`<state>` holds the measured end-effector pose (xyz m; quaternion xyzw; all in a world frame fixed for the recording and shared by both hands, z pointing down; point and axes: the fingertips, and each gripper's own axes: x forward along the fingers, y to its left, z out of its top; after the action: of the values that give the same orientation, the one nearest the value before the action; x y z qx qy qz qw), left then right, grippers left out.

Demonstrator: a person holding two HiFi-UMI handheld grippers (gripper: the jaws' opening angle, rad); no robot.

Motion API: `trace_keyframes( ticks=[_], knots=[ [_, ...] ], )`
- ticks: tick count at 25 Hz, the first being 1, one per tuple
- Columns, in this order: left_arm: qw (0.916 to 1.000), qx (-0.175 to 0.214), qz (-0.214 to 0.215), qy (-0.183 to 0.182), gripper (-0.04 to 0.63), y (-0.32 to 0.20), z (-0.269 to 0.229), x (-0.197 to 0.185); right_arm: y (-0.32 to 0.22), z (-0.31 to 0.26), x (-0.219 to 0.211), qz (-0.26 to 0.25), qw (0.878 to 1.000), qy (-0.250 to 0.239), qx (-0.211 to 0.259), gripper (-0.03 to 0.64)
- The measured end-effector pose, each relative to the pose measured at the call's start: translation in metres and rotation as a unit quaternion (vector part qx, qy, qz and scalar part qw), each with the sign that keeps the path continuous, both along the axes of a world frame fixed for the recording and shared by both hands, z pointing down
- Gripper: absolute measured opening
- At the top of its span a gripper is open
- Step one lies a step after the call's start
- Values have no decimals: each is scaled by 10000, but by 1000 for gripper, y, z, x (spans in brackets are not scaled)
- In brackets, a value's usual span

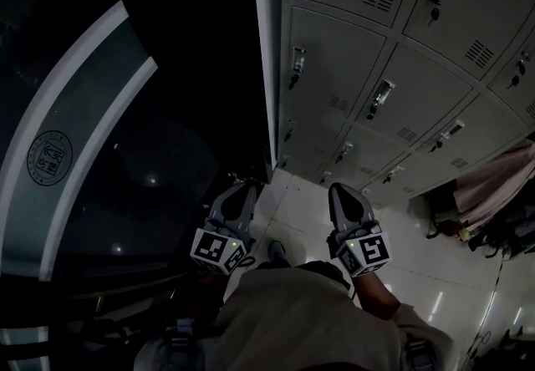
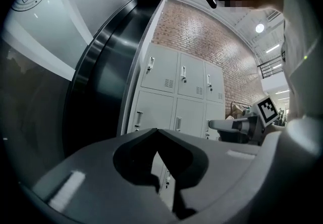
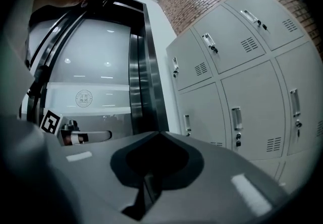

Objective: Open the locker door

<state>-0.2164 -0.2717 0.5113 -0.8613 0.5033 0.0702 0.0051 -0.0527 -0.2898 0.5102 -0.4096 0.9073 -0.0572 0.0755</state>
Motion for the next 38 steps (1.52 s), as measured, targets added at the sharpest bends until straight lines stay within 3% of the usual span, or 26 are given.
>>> trace_keyframes(
  ticks=[4, 7, 12, 15, 17, 23, 24, 25, 34, 38],
  knots=[
    [9999, -135, -17, 63, 4, -22, 17, -6, -21, 10, -9, -5, 10000, 59, -56, 2],
    [9998, -204, 11, 37, 4, -39, 22, 1, -37, 7, -5, 80, 9996, -249, 109, 2],
    [9982, 548, -103, 227, 4, -44, -20, 3, -67, 17, -10, -163, 9997, -69, 195, 34],
    [9967, 727, -274, 235, 5, -43, -24, -7, -88, 17, -20, -325, 9992, 65, 245, 54],
    [9968, 665, -366, 238, 34, -49, -18, -9, -108, 21, -27, -364, 9989, 165, 252, 54],
    [9978, 576, -315, 93, 39, -62, -17, 5, -197, 55, -65, -387, 9985, 376, 23, 54],
    [9977, 575, -347, 100, 116, -63, -19, 5, -212, 58, -72, -371, 9985, 395, 12, 57],
    [9976, 570, -370, 96, 136, -65, -20, 5, -226, 62, -79, -340, 9986, 394, -15, 77],
    [9982, 394, -440, 50, 130, -65, -5, -4, -326, 92, -125, -108, 9964, 716, -443, 164],
    [9979, 363, -527, 106, 129, -64, -1, -10, -359, 103, -138, 82, 9918, 1228, -335, 164]
  ],
)
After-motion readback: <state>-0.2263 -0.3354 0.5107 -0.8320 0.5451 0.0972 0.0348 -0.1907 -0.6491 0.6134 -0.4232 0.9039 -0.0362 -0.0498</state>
